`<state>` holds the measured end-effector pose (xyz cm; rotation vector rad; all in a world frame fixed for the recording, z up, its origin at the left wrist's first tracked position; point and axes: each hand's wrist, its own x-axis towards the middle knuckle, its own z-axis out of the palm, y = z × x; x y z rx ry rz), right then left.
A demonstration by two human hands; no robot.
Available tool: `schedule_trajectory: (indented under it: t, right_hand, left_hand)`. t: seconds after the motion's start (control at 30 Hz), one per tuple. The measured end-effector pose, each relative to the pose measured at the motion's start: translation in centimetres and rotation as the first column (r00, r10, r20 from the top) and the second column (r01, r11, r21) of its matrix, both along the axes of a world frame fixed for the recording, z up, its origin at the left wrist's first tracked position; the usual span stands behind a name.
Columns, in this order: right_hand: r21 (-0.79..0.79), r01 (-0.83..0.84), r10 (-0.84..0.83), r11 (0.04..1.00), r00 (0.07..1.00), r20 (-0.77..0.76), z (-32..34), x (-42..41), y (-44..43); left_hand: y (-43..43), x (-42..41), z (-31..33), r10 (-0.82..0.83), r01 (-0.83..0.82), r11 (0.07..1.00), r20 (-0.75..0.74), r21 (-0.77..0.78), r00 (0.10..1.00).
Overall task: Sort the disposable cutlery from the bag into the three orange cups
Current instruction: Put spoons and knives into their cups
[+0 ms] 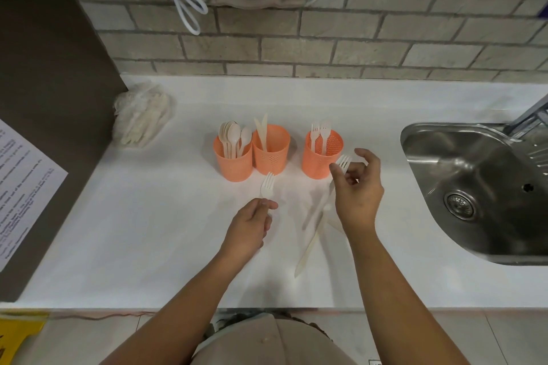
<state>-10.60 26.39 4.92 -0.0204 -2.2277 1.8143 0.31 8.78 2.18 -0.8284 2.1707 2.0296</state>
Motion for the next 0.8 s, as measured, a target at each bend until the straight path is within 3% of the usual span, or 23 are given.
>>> schedule_trajectory:
  t: [0.23, 0.4, 0.47, 0.53, 0.6, 0.7, 0.8]
  right_hand:
    - [0.135, -0.243, 0.230, 0.961, 0.967, 0.110, -0.3, 1.2, -2.3]
    - [0.354, -0.483, 0.406, 0.801, 0.873, 0.271, -1.7, 2.9, -4.5]
    - [0.417, -0.527, 0.461, 0.740, 0.850, 0.256, -1.5, 3.4, -4.6]
    - [0.435, -0.509, 0.471, 0.743, 0.859, 0.201, -1.3, 3.6, -4.8]
    - [0.351, -0.497, 0.458, 0.793, 0.867, 0.195, -1.1, 3.5, -5.0]
    - [0.072, -0.466, 0.436, 0.882, 0.864, 0.251, -0.9, 3.3, -5.4]
    - [-0.252, -0.417, 0.486, 0.874, 0.774, 0.407, -0.3, 3.1, -5.4]
  left_hand:
    - [0.9, -1.2, 0.7, -0.012, 0.005, 0.991, -0.054, -0.131, 0.998]
    - [1.4, -1.1, 0.2, -0.042, 0.045, 0.997, 0.045, -0.058, 0.998]
    - [1.4, -0.8, 0.0, -0.038, 0.042, 0.998, 0.072, -0.057, 0.997]
    - [1.3, -0.7, 0.0, -0.030, 0.041, 0.992, 0.088, -0.123, 0.996]
    - [1.2, -0.7, 0.2, -0.026, 0.035, 0.993, 0.088, -0.109, 0.996]
    - [0.9, -0.6, 0.9, -0.022, 0.012, 0.988, 0.066, 0.154, 0.998]
    - [0.2, -0.3, 1.4, -0.078, 0.061, 0.938, 0.038, 0.341, 0.996]
